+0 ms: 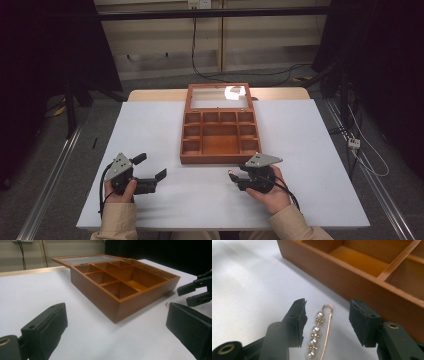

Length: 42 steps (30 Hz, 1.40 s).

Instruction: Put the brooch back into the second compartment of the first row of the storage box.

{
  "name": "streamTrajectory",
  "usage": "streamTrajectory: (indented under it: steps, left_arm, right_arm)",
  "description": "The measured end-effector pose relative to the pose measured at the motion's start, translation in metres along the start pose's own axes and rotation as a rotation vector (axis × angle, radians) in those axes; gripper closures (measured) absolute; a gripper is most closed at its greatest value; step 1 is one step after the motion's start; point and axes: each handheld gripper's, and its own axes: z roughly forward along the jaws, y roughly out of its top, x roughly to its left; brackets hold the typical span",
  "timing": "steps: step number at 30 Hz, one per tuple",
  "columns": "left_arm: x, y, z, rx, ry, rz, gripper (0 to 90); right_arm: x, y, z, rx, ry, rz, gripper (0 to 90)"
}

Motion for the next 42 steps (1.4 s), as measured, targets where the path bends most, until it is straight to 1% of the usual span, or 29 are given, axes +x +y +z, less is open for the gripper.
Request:
streamTrajectory:
  steps: [1,5,7,9,10,11,14,15,16,17,18,19,20,22,27,28,33,35,37,38,42]
  left_arm:
    - [0.0,0.0,0.0,-0.001,0.0,-0.001,3.4]
    - [0.0,0.0,0.0,0.002,-0.003,0.0,3.4]
    - [0.0,0.0,0.001,0.005,-0.002,-0.002,3.4]
    - [0.0,0.0,0.001,0.004,-0.003,-0.001,3.4]
    - [0.0,0.0,0.001,0.005,-0.002,-0.001,3.4]
    - [0.0,0.0,0.0,0.005,-0.001,-0.002,3.4]
    - [0.001,-0.001,0.001,0.009,0.003,-0.004,3.4]
    - [0.001,-0.001,0.001,0.011,0.002,-0.004,3.4]
    - [0.001,-0.001,0.001,0.01,0.002,-0.005,3.5]
    - [0.0,-0.001,0.001,0.007,0.002,-0.003,3.5]
    - [0.0,-0.001,0.001,0.007,0.002,-0.003,3.5]
    - [0.0,-0.001,0.001,0.007,0.003,-0.004,3.5]
    - [0.0,-0.001,0.001,0.007,0.003,-0.003,3.5]
    - [0.0,-0.001,0.0,0.01,0.005,0.001,3.5]
    - [0.001,0.0,-0.001,0.004,0.008,0.001,3.5]
    - [0.001,0.0,-0.001,0.002,0.006,-0.002,3.5]
    - [0.0,0.0,0.0,-0.006,0.0,-0.004,3.5]
    - [0.0,0.0,0.0,-0.006,0.0,-0.003,3.5]
    - [0.0,0.0,0.0,-0.005,0.0,-0.003,3.5]
    - [0.0,0.0,0.0,-0.006,0.001,-0.004,3.5]
    - [0.0,0.0,0.0,-0.006,0.002,-0.003,3.5]
  right_arm:
    - [0.001,0.0,0.002,0.016,0.004,-0.001,52.6]
    - [0.002,-0.002,0.006,0.065,-0.007,-0.009,54.3]
    - [0.002,-0.002,0.007,0.074,-0.012,-0.012,55.0]
    - [0.004,-0.004,0.011,0.11,-0.018,-0.027,56.3]
    - [0.004,-0.004,0.011,0.11,-0.018,-0.027,56.3]
    - [0.005,-0.005,0.011,0.108,-0.026,-0.037,57.6]
    - [0.006,-0.005,0.01,0.116,-0.042,-0.026,63.2]
    - [0.006,-0.005,0.01,0.116,-0.042,-0.026,63.2]
    - [0.007,-0.004,0.01,0.121,-0.038,-0.036,70.0]
    - [0.007,-0.004,0.01,0.122,-0.03,-0.033,73.3]
    - [0.007,-0.004,0.01,0.122,-0.03,-0.033,73.3]
    - [0.006,-0.004,0.01,0.123,-0.025,-0.036,80.6]
    - [0.006,-0.004,0.009,0.124,-0.017,-0.032,80.7]
    - [0.003,-0.005,0.009,0.122,-0.005,-0.003,80.9]
    - [0.002,-0.004,0.009,0.121,0.003,0.002,81.1]
    - [0.0,-0.004,0.009,0.121,0.013,0.01,81.1]
    - [-0.004,-0.003,0.007,0.116,0.033,0.026,81.1]
    - [-0.008,-0.001,0.003,0.1,0.052,0.044,81.1]
    - [-0.009,0.0,0.001,0.094,0.058,0.05,81.1]
    - [-0.011,0.002,-0.002,0.085,0.074,0.057,81.1]
    - [-0.014,0.006,-0.006,0.07,0.093,0.067,81.0]
